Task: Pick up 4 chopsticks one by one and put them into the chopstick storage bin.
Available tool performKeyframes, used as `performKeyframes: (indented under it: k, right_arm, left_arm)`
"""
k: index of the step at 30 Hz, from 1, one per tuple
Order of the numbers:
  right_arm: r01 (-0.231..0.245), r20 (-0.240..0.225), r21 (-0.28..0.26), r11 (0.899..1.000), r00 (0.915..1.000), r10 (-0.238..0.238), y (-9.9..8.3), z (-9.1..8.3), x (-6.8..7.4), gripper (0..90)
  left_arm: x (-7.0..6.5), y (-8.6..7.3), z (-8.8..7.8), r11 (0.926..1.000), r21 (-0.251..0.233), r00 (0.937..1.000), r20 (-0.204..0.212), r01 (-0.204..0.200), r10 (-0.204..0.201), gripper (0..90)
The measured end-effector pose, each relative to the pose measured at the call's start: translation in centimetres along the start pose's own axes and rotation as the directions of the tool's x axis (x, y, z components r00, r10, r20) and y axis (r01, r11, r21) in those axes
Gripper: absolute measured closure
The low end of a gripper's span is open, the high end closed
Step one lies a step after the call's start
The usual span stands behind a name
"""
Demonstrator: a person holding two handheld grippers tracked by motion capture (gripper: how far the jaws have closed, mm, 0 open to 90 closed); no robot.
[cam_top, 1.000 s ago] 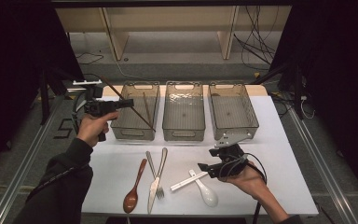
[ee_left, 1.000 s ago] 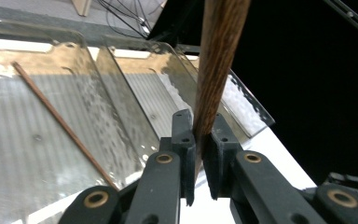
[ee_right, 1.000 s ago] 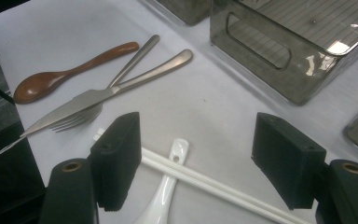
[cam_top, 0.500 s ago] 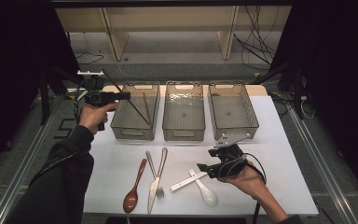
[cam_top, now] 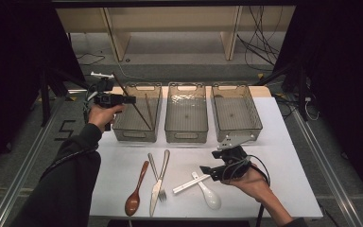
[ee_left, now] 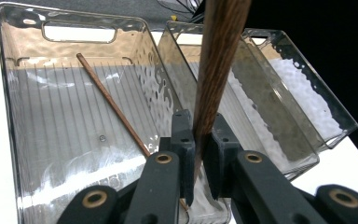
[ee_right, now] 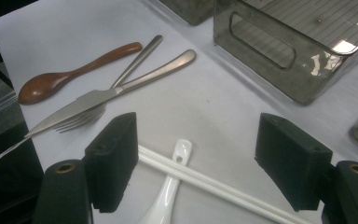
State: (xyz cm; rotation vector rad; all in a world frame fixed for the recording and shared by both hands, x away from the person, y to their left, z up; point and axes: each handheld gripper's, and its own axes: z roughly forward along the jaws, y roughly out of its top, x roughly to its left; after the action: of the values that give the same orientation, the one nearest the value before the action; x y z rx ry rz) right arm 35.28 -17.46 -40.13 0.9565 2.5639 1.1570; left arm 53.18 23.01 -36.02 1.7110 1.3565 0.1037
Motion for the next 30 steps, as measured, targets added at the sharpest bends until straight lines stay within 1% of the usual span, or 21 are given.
performKeyframes:
  k: [6, 17, 22, 25, 28, 30]
  right_arm:
    - [0.001, -0.002, 0.0, 1.0, 1.0, -0.001, 0.0, 0.0, 0.0, 30.6]
    - [-0.001, -0.003, 0.002, 1.0, 1.0, 0.001, 0.1, 0.1, 0.0, 30.6]
    - [0.002, -0.002, -0.001, 1.0, 1.0, -0.002, 0.1, 0.0, 0.0, 30.7]
    - [0.003, 0.001, 0.0, 1.0, 1.0, -0.003, 0.0, 0.0, 0.0, 30.7]
    - [0.002, -0.001, 0.001, 1.0, 1.0, -0.002, 0.0, 0.0, 0.0, 30.7]
    - [0.003, -0.002, 0.0, 1.0, 1.0, -0.003, 0.1, 0.0, 0.0, 30.7]
  left_arm:
    - [0.2, -0.3, 0.4, 0.9999, 0.005, 0.9999, -0.003, 0.014, -0.014, 82.2]
    - [0.2, -1.0, 1.4, 0.9992, 0.036, 0.9998, 0.015, 0.015, -0.016, 81.3]
    - [0.1, -1.1, 1.9, 0.9985, 0.054, 1.0, 0.004, 0.008, -0.008, 80.3]
    - [0.2, -1.0, 2.1, 0.9985, 0.054, 0.9998, -0.012, 0.014, -0.013, 78.6]
    - [0.1, -0.9, 2.4, 0.9986, 0.053, 0.9995, -0.031, 0.005, -0.003, 76.9]
    - [-0.1, -0.8, 2.6, 0.9989, 0.047, 0.9993, -0.038, 0.0, 0.002, 73.5]
